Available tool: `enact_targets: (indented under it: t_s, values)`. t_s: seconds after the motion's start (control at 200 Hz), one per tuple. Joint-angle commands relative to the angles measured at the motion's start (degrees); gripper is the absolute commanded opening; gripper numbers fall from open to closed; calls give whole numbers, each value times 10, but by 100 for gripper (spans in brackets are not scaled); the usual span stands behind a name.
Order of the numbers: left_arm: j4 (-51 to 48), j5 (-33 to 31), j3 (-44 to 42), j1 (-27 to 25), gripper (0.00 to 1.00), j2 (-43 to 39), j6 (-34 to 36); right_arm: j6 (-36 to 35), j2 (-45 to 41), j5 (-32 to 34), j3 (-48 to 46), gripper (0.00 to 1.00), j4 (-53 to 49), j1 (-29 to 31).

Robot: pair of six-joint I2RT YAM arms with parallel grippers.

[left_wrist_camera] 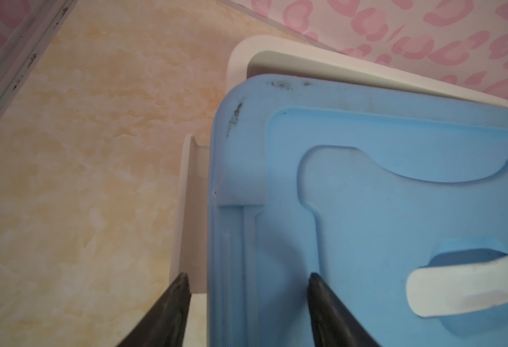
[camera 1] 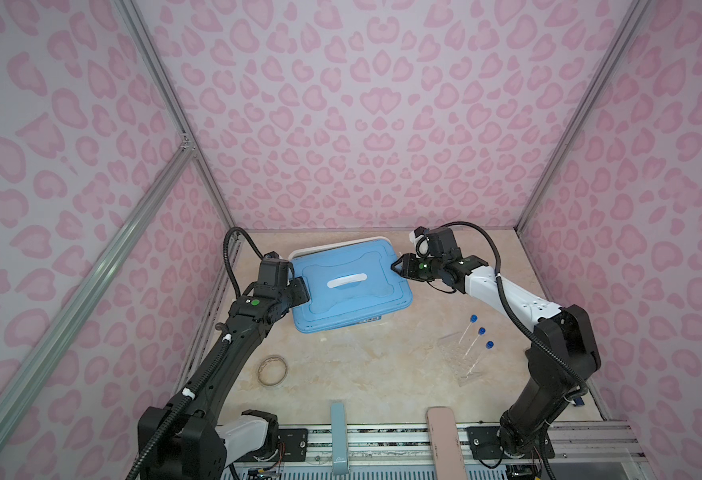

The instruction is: Organize the chemistry lab equipment

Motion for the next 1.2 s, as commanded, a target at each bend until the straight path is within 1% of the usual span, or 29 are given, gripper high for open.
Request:
enact_targets:
  t_s: [0.0,0.08,0.215,0.3,0.52,0.61,0.745,0.895,0.99,1.065,1.195]
  values:
    - [5,-13,19,3,63,12,10,-30,18,62,17,39,-60,9]
    - [6,-24,35,4,63,27,19,-40,23,97,29,41,-75,16]
    - [-1,-38,69,6,64,64,30,-49,43,120,51,43,-93,16]
    - [0,-34,89,12,64,89,32,-55,57,129,87,43,-105,17]
    - [8,-18,127,39,62,138,38,-61,76,137,117,45,-112,18]
    - [9,-7,135,40,61,148,35,-72,89,157,136,45,-124,22]
    - [13,-2,144,39,61,160,34,-76,116,156,169,45,-135,23]
    - [9,-11,161,40,61,177,37,-79,135,163,180,45,-133,25]
    - [17,-18,165,41,58,190,40,-81,151,166,196,45,-135,24]
    - [15,-9,175,43,56,209,40,-82,166,164,216,45,-139,25]
    - [24,2,180,44,55,222,36,-87,188,165,258,45,-156,25]
